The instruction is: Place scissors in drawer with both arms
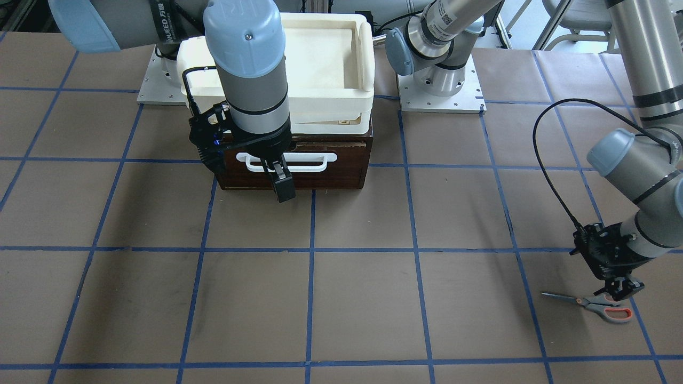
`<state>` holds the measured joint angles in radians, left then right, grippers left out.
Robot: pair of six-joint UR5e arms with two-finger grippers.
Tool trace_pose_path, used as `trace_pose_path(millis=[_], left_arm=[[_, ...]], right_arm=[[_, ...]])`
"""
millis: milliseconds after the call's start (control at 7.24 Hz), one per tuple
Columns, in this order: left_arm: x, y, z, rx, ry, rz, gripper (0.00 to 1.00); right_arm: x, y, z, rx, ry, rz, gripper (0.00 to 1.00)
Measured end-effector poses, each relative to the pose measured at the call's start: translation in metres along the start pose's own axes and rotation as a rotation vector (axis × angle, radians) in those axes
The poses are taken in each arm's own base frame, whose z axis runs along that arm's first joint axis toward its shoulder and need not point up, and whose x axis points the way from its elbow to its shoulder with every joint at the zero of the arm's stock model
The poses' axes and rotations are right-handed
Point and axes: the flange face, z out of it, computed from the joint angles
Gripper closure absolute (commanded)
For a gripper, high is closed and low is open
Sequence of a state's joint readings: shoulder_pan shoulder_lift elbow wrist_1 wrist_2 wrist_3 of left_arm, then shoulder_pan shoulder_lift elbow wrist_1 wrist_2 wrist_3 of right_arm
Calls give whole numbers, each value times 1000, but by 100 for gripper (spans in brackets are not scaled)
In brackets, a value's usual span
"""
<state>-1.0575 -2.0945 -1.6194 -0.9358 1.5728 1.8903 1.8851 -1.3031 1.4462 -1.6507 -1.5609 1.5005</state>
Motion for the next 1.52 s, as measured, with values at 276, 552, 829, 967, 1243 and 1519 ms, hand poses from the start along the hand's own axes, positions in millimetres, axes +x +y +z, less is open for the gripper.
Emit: trace_pose_path(millis=[276,552,829,967,1243,1519], left_arm=[[-23,9,10,19,-16,157,0],[-40,15,32,26,-6,301,3],[-42,15,53,39,23,345,3],[-42,15,57,40,31,350,3],[-42,15,58,38,35,351,4],[-40,15,60,39,39,342,14]], right_arm=[[-6,5,18,-4,33,39,0],[-12,7,36,-18,67,69,0],[-14,9,47,-39,93,84,0],[-16,9,52,-44,104,86,0],[-20,10,65,-57,130,89,0],[-23,10,76,-62,156,91,0]])
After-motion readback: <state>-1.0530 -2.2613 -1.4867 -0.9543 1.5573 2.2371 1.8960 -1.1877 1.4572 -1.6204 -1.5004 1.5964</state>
